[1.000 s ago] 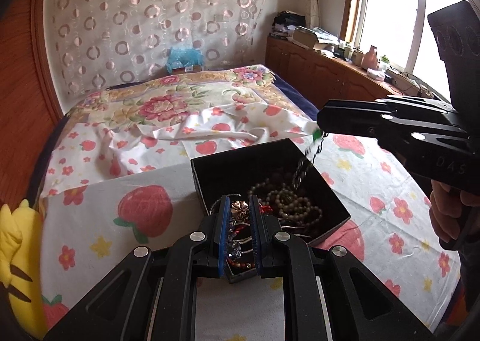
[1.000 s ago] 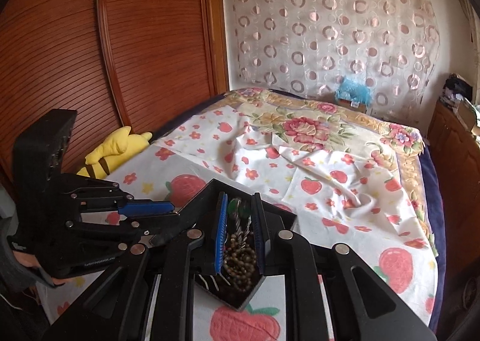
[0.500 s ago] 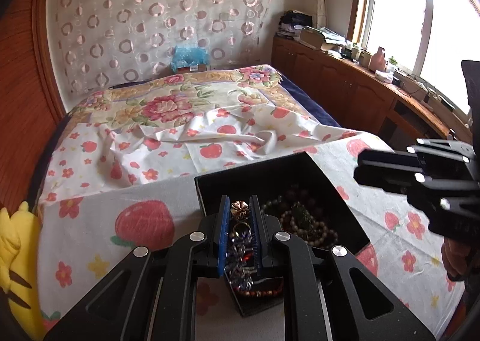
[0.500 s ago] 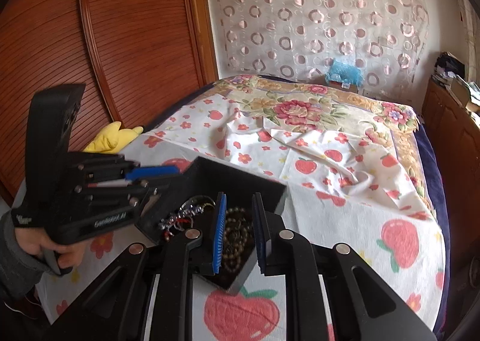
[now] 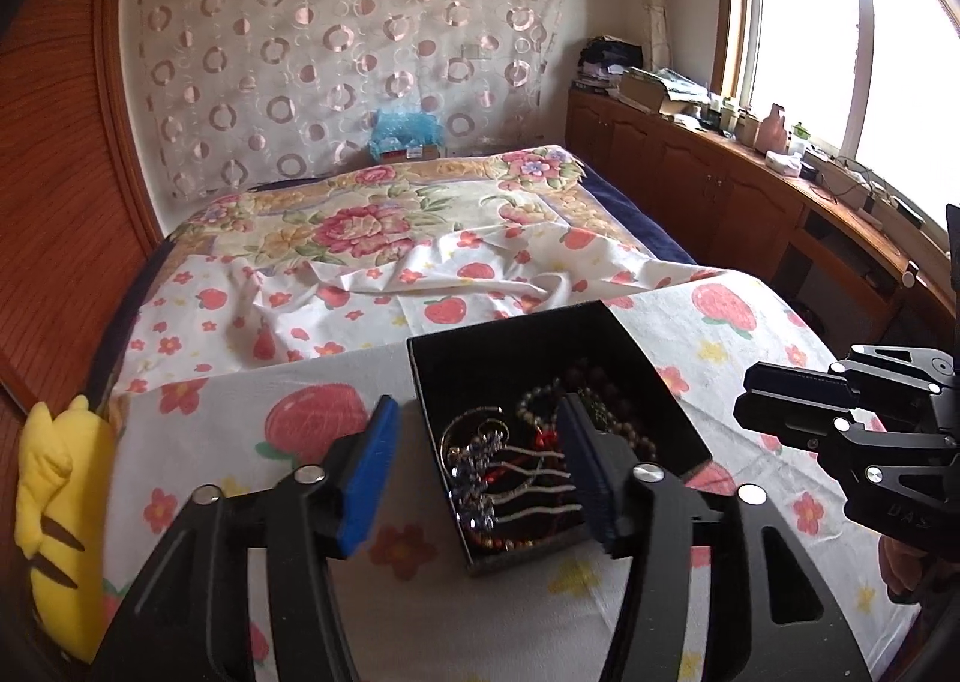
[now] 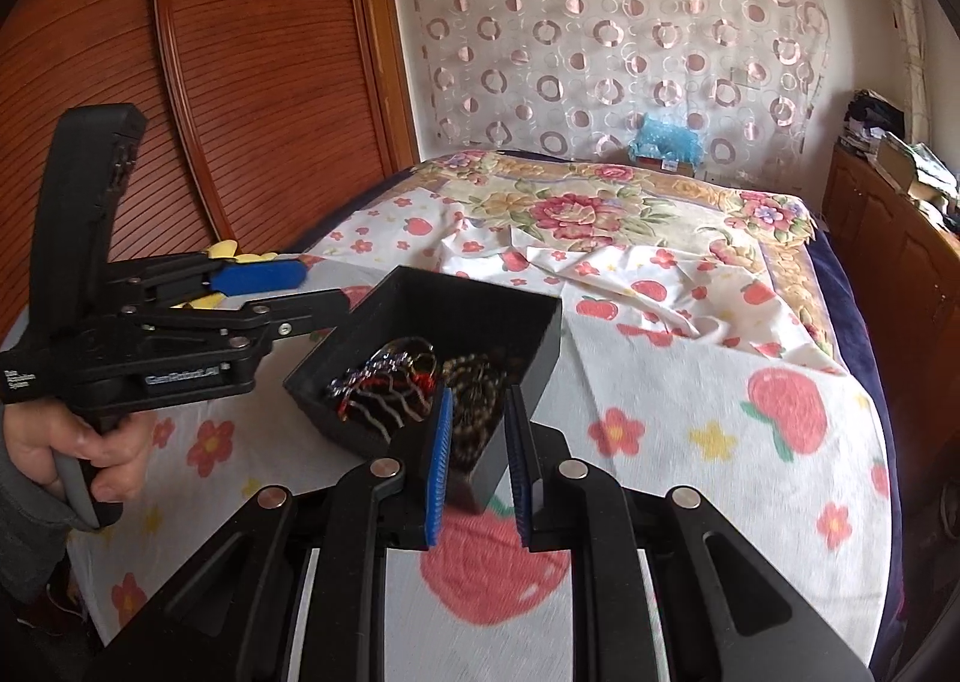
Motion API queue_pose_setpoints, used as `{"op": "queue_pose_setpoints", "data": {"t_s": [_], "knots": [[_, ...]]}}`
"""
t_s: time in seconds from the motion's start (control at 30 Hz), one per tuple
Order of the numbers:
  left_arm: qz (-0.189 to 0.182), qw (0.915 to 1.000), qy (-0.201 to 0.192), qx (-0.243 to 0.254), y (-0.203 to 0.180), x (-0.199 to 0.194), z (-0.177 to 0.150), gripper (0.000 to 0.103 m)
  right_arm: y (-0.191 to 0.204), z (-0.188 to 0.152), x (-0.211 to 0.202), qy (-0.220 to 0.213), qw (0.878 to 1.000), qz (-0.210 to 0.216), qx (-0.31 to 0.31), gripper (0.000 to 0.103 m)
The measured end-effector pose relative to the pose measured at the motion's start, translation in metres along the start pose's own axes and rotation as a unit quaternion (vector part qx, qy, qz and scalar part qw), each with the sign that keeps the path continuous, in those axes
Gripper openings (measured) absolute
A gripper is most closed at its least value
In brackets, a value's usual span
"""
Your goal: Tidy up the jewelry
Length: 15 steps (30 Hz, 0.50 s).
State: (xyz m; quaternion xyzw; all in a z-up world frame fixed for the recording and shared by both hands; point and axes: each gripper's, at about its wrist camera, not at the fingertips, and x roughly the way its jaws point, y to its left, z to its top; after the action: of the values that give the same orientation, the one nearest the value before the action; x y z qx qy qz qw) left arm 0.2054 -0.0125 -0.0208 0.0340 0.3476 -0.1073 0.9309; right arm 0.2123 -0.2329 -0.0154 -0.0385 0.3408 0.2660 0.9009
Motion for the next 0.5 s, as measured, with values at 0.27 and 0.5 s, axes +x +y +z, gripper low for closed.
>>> {"op": "queue_pose_setpoints", "data": {"t_s": [0.27, 0.5], "knots": [[0.032, 0.9992, -0.023, -0.010, -0.006, -0.033, -0.031, 0.091, 0.011, -0.027, -0.019, -0.016, 0.999, -0.025, 0.017, 0.057], [0.038, 0.9986, -0.033, -0.018, -0.013, -0.065, -0.056, 0.095, 0.021, -0.043, -0.041, -0.038, 0.997, -0.052, 0.041, 0.083]]}}
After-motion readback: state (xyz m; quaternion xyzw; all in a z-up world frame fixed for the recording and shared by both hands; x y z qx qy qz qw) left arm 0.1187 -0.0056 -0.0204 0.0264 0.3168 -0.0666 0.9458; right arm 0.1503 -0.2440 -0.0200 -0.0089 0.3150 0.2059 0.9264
